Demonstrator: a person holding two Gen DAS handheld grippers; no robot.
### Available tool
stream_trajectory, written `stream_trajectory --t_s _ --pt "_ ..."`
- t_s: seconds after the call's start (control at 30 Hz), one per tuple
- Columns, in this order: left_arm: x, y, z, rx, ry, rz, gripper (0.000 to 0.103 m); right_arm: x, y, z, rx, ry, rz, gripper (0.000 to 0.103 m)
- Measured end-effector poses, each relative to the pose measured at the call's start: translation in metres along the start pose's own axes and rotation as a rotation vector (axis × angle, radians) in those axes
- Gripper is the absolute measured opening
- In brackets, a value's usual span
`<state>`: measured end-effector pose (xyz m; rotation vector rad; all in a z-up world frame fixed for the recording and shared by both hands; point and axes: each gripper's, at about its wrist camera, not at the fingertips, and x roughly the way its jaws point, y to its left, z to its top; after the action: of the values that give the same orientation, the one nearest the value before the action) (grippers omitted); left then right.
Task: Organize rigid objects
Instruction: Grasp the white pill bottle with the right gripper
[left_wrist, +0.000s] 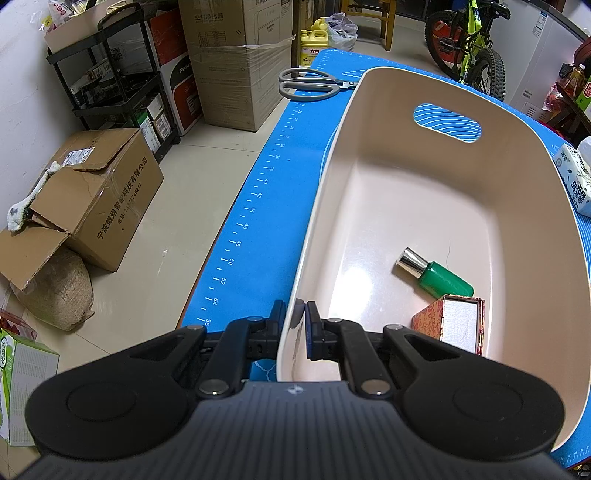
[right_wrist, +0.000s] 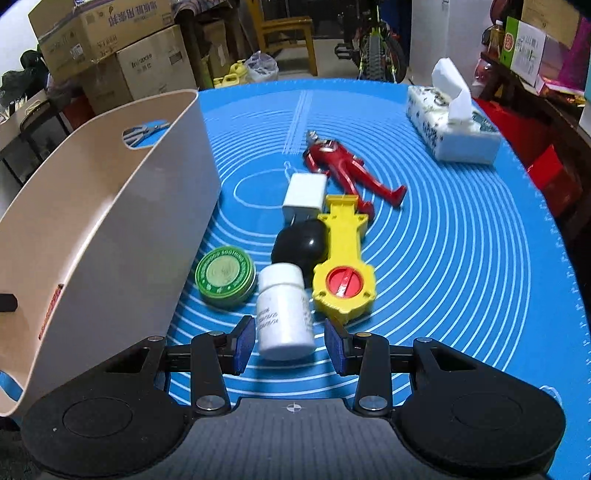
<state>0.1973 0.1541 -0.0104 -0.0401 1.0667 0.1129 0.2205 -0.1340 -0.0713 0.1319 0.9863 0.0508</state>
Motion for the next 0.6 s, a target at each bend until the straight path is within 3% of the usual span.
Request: stream_trajectory --t_s 0.6 --pt "0.0 0.0 0.0 0.001 0.0 0.002 0.013 0.033 0.011 0.006 -0.008 0.013 -0.046 0.055"
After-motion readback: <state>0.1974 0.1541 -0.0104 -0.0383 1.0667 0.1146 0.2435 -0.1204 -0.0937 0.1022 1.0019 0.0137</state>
